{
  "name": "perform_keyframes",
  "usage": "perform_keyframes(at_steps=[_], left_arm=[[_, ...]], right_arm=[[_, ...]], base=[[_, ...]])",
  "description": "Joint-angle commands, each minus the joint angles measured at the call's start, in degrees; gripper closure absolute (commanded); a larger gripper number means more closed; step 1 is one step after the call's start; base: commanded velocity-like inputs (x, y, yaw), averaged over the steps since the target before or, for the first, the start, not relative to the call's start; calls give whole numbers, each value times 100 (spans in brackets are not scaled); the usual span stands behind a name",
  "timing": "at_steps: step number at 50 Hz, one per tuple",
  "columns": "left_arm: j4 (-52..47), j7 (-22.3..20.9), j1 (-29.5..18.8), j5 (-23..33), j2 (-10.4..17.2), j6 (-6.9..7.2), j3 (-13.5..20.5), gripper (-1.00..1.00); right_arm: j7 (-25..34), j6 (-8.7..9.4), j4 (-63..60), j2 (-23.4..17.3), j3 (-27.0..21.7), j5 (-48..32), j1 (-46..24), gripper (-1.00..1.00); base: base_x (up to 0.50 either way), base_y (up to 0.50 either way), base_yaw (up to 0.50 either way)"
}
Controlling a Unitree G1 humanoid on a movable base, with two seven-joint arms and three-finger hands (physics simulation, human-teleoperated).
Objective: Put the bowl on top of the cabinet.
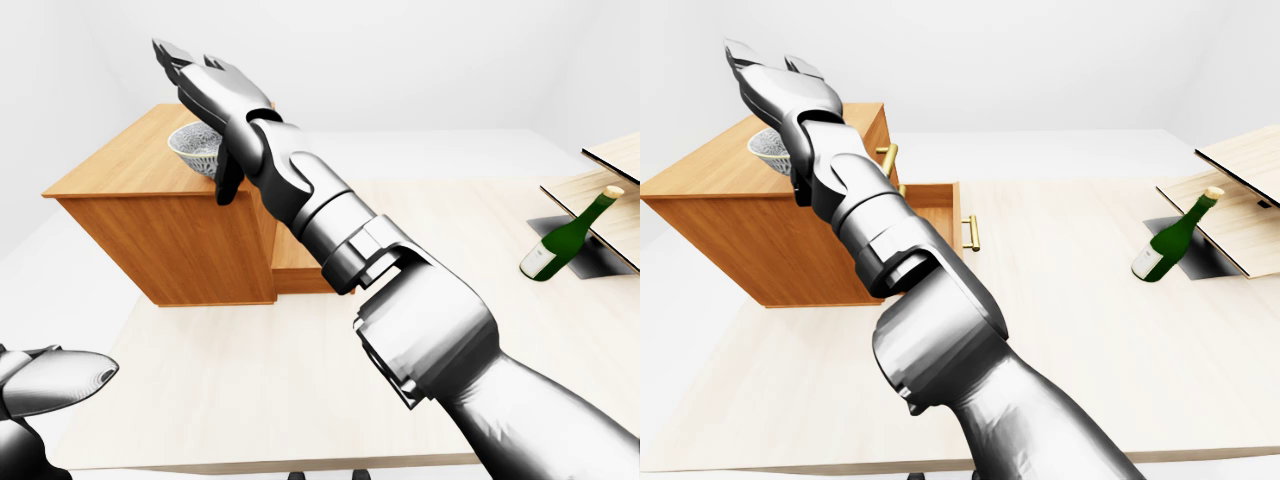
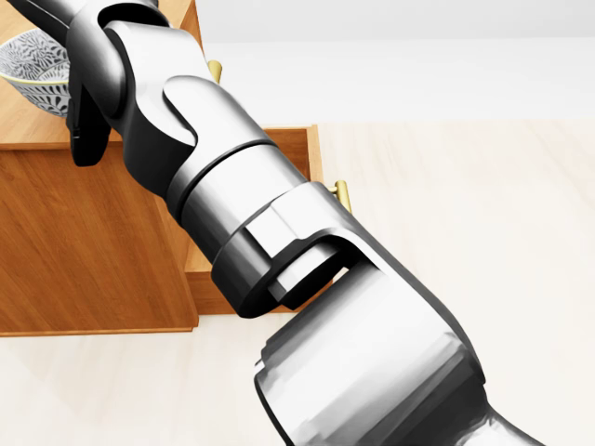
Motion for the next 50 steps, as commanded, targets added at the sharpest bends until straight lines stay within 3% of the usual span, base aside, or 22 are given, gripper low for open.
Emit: perform_keyframes(at_steps=[1,19,35,44,50], left_arm=[[0,-13,14,25,-9,0,-18,-100],[-31,-64,23,128,-58,0,-69,-100],[-27,-111,9,255,-107,0,-131,-100],[-40,-141,30,327,-140,0,-178,-100],[-50,-171,42,415,-171,0,-240,-100]], right_arm=[[-12,0,-31,-30,4,-55,-2,-100],[551,0,-607,-224,-127,378,-1084,-100],[1149,0,-1181,-481,-218,819,-1443,-100],[1470,0,-2245,-761,-366,1364,-1632,-100],[1704,0,-3390,-1002,-366,1741,-1344,-100]], base=[[0,0,0],[0,0,0],[0,0,0],[0,0,0],[0,0,0]])
